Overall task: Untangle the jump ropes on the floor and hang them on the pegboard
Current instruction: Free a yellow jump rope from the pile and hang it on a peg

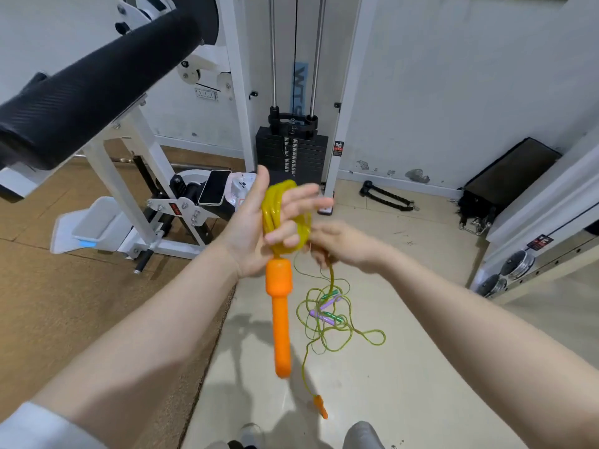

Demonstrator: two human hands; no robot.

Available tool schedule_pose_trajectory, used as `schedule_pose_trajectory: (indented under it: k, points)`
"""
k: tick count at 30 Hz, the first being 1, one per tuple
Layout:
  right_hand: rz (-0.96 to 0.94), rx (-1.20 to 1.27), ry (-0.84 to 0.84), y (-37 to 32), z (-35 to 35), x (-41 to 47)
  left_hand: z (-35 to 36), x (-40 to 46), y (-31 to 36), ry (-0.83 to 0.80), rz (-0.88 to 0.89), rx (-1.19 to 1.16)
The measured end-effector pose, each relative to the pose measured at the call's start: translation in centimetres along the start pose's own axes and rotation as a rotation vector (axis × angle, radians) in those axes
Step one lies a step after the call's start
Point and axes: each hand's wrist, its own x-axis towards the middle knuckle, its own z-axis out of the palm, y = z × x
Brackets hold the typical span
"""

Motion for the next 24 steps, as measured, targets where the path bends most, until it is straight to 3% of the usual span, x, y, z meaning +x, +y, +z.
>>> schedule_pose_trajectory:
  k: [3, 5, 8, 10, 13, 16, 18, 20, 22, 24]
  points:
    - [0.254, -0.16, -0.363, 0.6, 1.7, -1.0, -2.4, 1.5, 0.5, 0.376, 0.205, 0.005]
    - [0.293, -0.181, -0.497, -0.3, 1.9, -2.0, -4.4, 2.2, 0.2, 0.557, 0.246, 0.114]
    - [0.156, -0.082, -0.493, -2.3, 1.0, -3.1, -6.2, 2.4, -1.5, 0.739, 0.187, 0.715]
    - [-0.014, -0.003, -0.326, -3.4, -0.1, -3.4, -5.6, 2.0, -2.3, 0.66, 0.124, 0.914]
    - [-0.208, 0.114, 0.192, -4.0, -2.7, -2.8, -2.7, 1.0, -2.3, 0.357, -0.161, 0.662]
    - [-0.259, 0.172, 0.431, -3.1, -4.3, -1.5, -0.4, -0.3, -1.4, -0.06, -0.344, 0.499]
    - [-0.226, 0.139, 0.397, -2.0, -3.7, -0.5, 0.6, -0.8, -0.7, -0.305, -0.3, 0.396]
    - [-0.164, 0.149, 0.284, -0.8, -2.3, 0.2, 1.0, -0.8, -0.1, -0.349, -0.174, 0.275]
    - [-0.064, 0.131, 0.12, 0.1, -0.7, 0.4, 1.0, -0.5, 0.4, -0.18, -0.01, 0.199]
    - [0.076, 0.058, -0.118, 0.3, 0.8, 0.0, 0.3, 0.3, 0.9, 0.102, 0.141, 0.138]
